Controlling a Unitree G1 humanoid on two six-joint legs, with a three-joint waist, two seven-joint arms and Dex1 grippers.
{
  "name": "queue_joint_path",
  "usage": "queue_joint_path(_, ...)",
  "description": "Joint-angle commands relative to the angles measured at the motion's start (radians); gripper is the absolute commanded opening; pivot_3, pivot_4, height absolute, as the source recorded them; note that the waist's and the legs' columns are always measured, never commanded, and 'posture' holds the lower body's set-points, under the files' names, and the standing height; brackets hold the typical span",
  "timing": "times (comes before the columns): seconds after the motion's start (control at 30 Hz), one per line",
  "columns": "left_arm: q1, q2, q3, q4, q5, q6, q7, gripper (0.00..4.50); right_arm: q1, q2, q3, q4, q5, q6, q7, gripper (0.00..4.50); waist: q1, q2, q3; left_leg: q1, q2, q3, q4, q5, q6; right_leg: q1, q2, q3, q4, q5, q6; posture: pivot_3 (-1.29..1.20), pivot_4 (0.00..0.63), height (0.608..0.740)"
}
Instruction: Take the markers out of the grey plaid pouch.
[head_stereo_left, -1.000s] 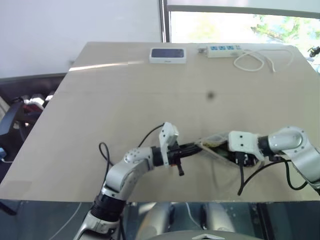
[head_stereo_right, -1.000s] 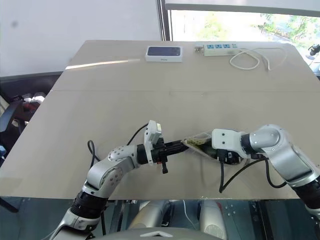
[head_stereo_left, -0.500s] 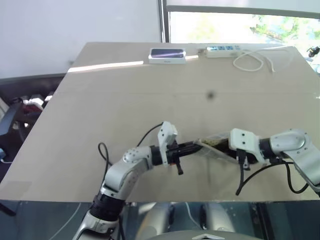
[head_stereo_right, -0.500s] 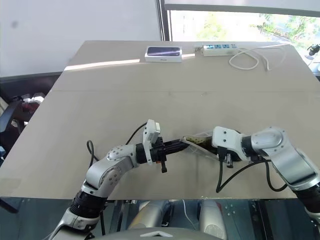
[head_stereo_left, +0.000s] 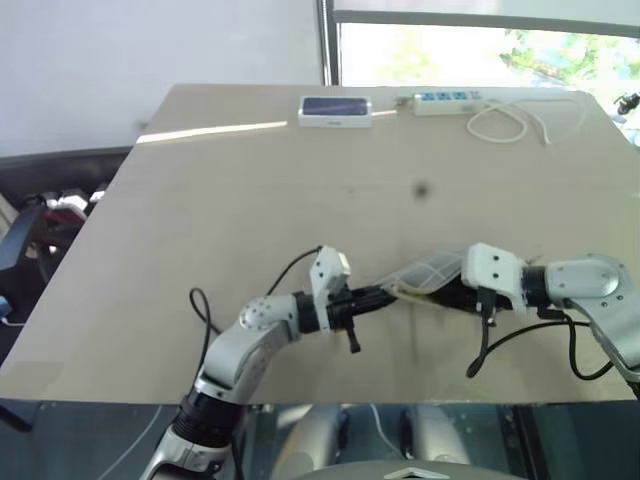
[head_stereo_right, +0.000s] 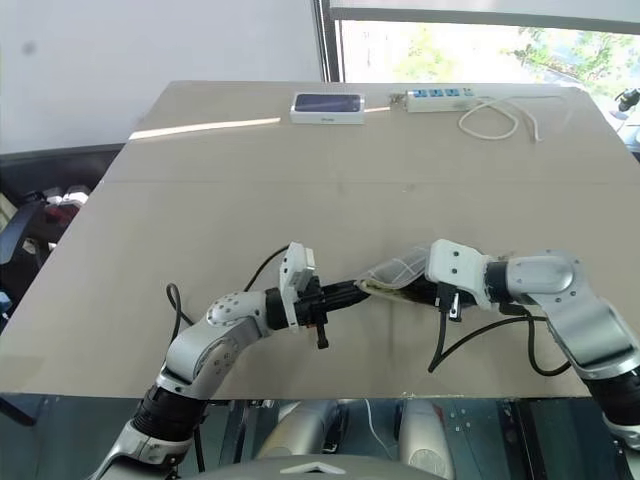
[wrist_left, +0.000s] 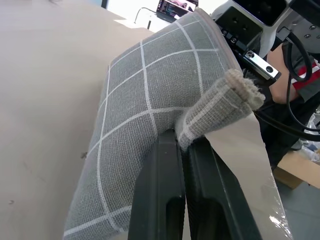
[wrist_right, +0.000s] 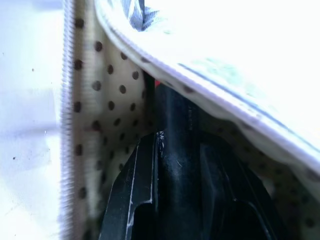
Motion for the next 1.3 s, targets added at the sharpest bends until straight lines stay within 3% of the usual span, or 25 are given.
queue_joint_path(0.03,-0.012,-0.009,0.023,0.011,0.017,-0.021,0.022,0.0,0.008,-0.016,-0.061,-0.047,0.029,-0.074,0.02,0.48,0.0,0.0,0.0,0.0,0.0,0.0,0.0,0.0,0.0,0.0,0.0,0.0,0.0,0.0,0.0,0.0,0.15,0.738)
queue_joint_path(0.43,-0.047,-0.045,0.047,0.041,0.037,-0.056,0.063,0.0,-0.004,-0.079,-0.007,0.047,-0.171,-0.359,0.011,0.48,-0.001,0.0,0.0,0.0,0.0,0.0,0.0,0.0,0.0,0.0,0.0,0.0,0.0,0.0,0.0,0.0,0.15,0.738)
queue_joint_path(0.87,-0.062,-0.065,0.062,-0.016,0.015,-0.047,0.097,0.0,-0.006,-0.035,0.034,0.061,-0.226,-0.314,-0.042,0.48,-0.001,0.0,0.0,0.0,0.0,0.0,0.0,0.0,0.0,0.0,0.0,0.0,0.001,0.0,0.0,0.0,0.15,0.738)
queue_joint_path(1.0,-0.059,-0.075,0.05,-0.025,0.022,-0.052,0.11,0.0,0.0,0.046,-0.002,0.035,-0.154,-0.166,-0.103,0.48,0.0,0.0,0.0,0.0,0.0,0.0,0.001,0.0,0.0,0.0,0.0,0.0,0.001,0.0,0.0,0.0,0.15,0.738)
queue_joint_path(1.3,-0.014,-0.079,0.019,-0.033,0.051,-0.063,0.117,0.0,-0.062,0.259,-0.2,-0.12,0.247,0.5,-0.278,0.48,0.0,0.0,0.001,0.0,0.0,0.0,0.001,0.0,0.0,0.0,0.0,0.0,0.001,0.0,0.0,0.0,0.15,0.738)
